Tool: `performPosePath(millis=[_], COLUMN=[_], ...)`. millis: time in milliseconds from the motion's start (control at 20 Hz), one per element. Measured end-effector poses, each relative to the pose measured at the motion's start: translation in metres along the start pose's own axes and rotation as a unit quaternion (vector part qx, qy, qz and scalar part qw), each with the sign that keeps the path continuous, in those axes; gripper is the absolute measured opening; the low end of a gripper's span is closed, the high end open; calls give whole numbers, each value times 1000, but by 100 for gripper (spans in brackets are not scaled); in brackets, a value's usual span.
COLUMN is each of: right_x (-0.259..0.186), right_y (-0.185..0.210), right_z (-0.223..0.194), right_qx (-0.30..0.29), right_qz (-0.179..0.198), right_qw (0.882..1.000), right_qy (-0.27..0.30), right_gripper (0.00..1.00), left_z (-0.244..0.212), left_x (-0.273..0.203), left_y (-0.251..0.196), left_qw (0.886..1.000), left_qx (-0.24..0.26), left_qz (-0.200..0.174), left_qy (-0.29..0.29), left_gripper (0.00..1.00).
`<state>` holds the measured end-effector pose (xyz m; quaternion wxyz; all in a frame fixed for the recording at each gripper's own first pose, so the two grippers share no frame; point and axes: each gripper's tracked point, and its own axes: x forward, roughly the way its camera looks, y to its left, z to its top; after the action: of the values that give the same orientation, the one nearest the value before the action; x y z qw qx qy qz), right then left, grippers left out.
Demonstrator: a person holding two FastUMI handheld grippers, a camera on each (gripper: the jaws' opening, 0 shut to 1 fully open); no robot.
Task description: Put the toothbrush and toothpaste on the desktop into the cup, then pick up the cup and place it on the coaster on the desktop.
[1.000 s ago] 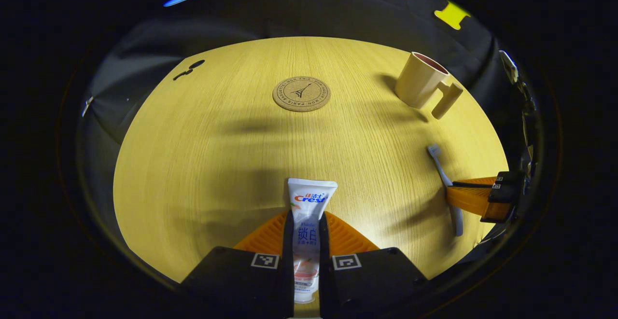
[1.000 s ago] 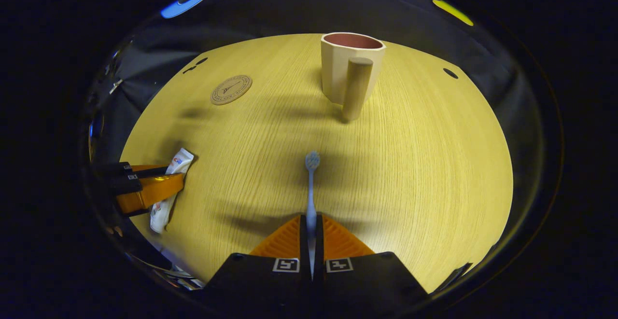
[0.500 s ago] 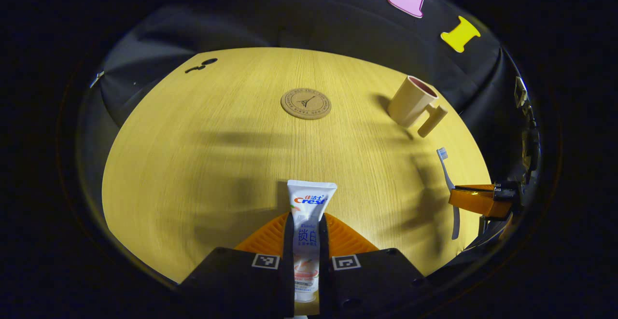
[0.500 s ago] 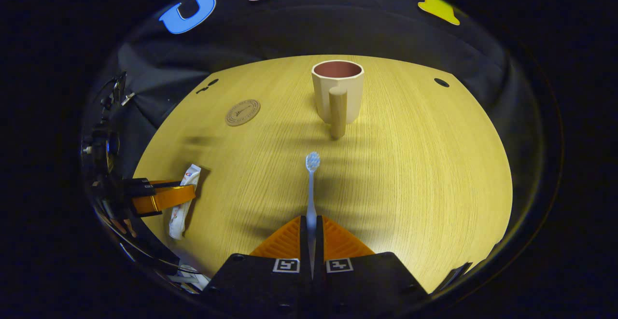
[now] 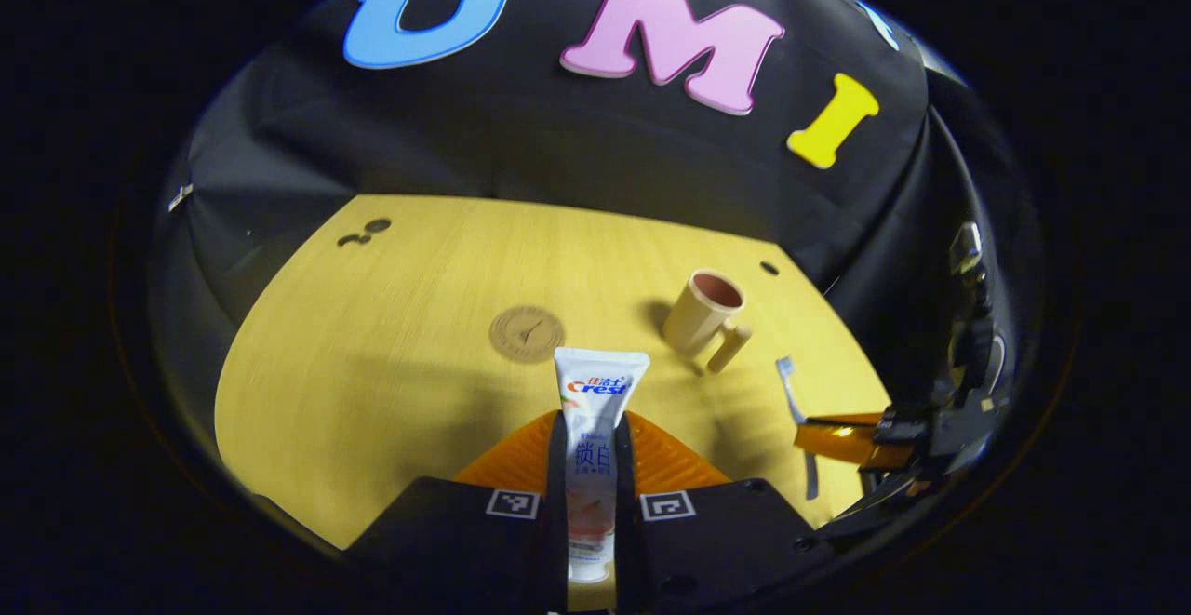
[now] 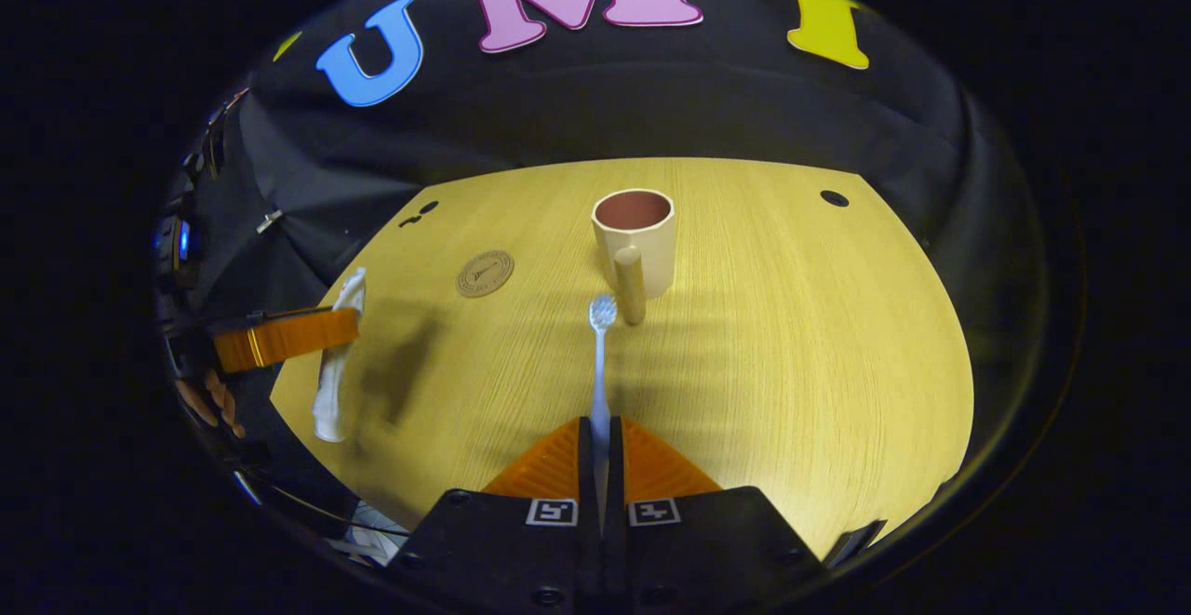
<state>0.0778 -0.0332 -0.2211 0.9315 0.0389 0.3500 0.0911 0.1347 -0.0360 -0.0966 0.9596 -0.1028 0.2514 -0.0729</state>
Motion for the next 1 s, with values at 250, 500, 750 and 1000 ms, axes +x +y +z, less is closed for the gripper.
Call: performPosePath(millis=[250,500,750,1000], right_x=[-12,-14,-11,-5], right_y=[-20,-48,-80,-103], right_z=[21,31,38,32], right_qx=[24,56,73,75], right_qz=[13,13,5,-4], right_qw=[1000,998,997,997], right_qy=[-14,-14,-9,4], right_gripper=[5,5,5,5], left_z=[90,137,151,166], left_x=[16,54,104,156], left_y=[-63,-112,-153,-151], left_qw=[996,990,984,978], left_qx=[16,54,74,61], left_qz=[-55,-87,-119,-114], left_qy=[-66,-97,-111,-163], left_gripper=[25,24,25,29])
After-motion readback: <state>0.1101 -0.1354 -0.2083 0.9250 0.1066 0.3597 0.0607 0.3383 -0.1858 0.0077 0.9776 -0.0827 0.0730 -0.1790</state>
